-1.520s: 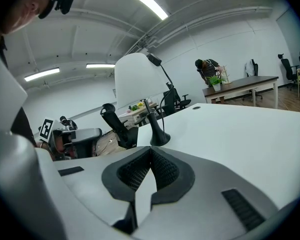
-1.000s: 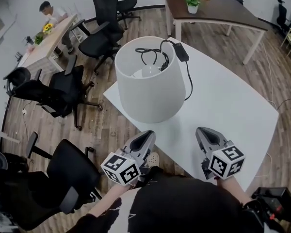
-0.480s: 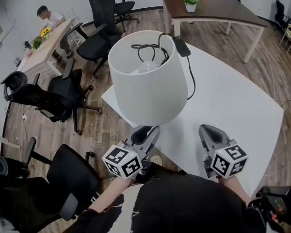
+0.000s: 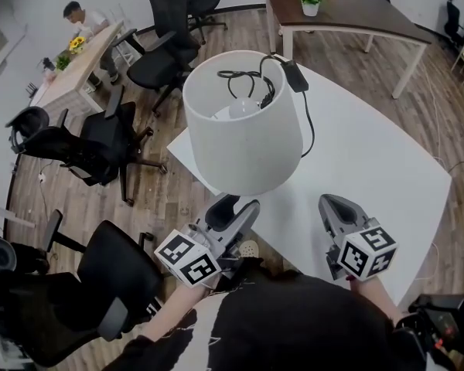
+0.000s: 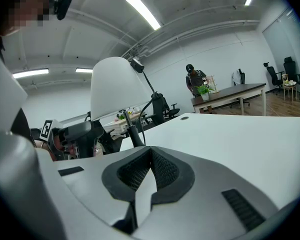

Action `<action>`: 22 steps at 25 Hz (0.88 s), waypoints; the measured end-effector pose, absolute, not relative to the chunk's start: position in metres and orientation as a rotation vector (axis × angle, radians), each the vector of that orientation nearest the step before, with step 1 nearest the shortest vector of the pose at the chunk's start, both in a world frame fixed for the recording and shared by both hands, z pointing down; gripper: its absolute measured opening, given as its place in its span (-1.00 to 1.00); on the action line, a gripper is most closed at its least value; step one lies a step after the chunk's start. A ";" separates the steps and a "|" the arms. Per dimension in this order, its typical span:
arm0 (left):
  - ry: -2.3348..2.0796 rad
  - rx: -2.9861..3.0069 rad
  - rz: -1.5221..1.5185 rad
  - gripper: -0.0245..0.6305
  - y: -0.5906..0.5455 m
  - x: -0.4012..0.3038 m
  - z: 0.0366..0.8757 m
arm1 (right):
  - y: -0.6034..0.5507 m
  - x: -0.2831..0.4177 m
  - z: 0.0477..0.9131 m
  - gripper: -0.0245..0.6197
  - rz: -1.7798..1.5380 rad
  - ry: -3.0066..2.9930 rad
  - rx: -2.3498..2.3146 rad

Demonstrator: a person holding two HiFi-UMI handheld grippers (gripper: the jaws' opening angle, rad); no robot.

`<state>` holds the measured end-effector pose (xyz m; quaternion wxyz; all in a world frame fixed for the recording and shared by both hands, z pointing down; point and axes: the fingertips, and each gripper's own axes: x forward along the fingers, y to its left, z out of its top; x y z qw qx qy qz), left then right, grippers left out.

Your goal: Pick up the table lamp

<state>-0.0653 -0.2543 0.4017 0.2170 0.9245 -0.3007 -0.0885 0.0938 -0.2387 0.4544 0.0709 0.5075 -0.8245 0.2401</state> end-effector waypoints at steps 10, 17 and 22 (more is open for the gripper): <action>-0.803 2.518 -0.430 -0.50 -0.260 -0.067 0.377 | -0.233 0.094 0.455 -0.87 0.715 -2.475 1.499; -0.763 2.486 -0.429 -0.57 -0.259 -0.064 0.377 | -0.234 0.093 0.451 -0.88 0.712 -2.491 1.497; -0.708 2.471 -0.415 -0.62 -0.260 -0.062 0.376 | -0.235 0.092 0.448 -0.88 0.720 -2.485 1.508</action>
